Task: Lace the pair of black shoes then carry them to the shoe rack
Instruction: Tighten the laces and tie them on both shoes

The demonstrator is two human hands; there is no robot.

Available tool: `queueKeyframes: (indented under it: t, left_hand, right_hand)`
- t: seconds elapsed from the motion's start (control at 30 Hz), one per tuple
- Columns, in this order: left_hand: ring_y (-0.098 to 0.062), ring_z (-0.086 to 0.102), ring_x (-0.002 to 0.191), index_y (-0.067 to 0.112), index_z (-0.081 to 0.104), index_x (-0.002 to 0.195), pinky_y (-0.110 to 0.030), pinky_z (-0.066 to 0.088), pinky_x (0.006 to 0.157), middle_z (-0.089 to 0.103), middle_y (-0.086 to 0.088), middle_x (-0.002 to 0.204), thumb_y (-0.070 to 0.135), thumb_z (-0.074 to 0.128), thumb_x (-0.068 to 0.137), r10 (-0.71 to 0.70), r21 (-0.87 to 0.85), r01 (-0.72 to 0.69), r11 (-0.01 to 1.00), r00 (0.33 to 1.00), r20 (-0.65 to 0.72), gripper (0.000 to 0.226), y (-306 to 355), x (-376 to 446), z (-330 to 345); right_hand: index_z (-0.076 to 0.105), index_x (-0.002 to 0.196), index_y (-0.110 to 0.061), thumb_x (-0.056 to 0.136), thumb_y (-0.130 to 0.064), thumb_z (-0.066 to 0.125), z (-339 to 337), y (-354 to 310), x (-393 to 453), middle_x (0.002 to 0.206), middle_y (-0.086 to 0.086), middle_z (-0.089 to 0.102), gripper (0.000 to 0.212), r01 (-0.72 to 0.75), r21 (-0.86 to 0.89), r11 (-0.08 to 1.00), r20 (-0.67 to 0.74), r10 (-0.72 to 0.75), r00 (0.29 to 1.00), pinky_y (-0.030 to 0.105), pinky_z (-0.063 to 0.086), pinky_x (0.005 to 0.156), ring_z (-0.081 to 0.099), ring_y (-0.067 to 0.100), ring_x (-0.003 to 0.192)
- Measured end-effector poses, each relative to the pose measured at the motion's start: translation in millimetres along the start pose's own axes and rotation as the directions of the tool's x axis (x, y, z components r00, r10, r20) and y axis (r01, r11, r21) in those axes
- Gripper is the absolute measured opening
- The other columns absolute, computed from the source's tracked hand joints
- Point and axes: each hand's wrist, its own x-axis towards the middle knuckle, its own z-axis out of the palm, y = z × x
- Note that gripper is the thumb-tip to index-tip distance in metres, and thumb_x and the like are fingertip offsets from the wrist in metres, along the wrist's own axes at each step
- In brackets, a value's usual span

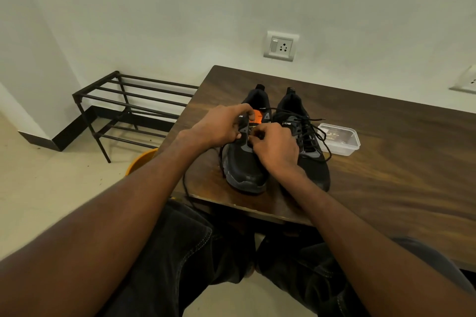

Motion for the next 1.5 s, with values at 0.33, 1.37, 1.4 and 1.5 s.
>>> queueKeyframes:
  t: [0.33,1.37,1.4,1.5]
  left_hand:
    - [-0.014,0.069,0.089,0.02,0.07,0.092,-0.042,0.061,0.086,0.071,0.001,0.094,0.01,0.076,0.09,-0.094,-0.139,0.101,0.985,0.994,0.058,0.012,-11,-9,-1]
    - [-0.012,0.058,0.068,0.023,0.056,0.094,-0.028,0.043,0.058,0.062,0.0,0.081,0.034,0.058,0.105,-0.283,-0.499,0.109,0.86,0.915,-0.287,0.016,1,-10,-19]
    - [-0.013,0.059,0.073,0.022,0.06,0.094,-0.03,0.046,0.064,0.063,0.001,0.084,0.037,0.065,0.1,-0.216,-0.317,0.153,0.936,0.961,-0.175,0.017,0,-12,-12]
    - [-0.017,0.065,0.084,0.019,0.067,0.087,-0.041,0.055,0.078,0.069,-0.002,0.089,0.023,0.077,0.09,-0.11,-0.145,0.121,0.982,0.991,0.079,0.012,-3,-14,0]
  right_hand:
    - [0.078,0.088,-0.032,0.096,-0.02,0.067,-6,-1,11,0.098,-0.005,0.074,0.018,-0.1,0.272,0.957,0.195,0.047,0.98,0.044,0.058,0.091,0.068,0.017,0.098]
    - [0.049,0.144,-0.04,0.081,-0.072,0.071,-28,13,11,0.138,0.002,0.054,0.075,0.186,-0.203,0.961,0.249,-0.133,0.959,0.058,0.044,0.108,0.051,0.029,0.131]
    - [0.049,0.143,-0.04,0.081,-0.072,0.072,-28,13,11,0.136,0.001,0.054,0.073,0.188,-0.195,0.963,0.248,-0.137,0.959,0.058,0.045,0.106,0.052,0.028,0.13]
    - [0.049,0.139,-0.04,0.08,-0.072,0.072,-28,11,10,0.13,0.0,0.055,0.071,0.185,-0.185,0.965,0.248,-0.136,0.959,0.057,0.048,0.103,0.055,0.027,0.124]
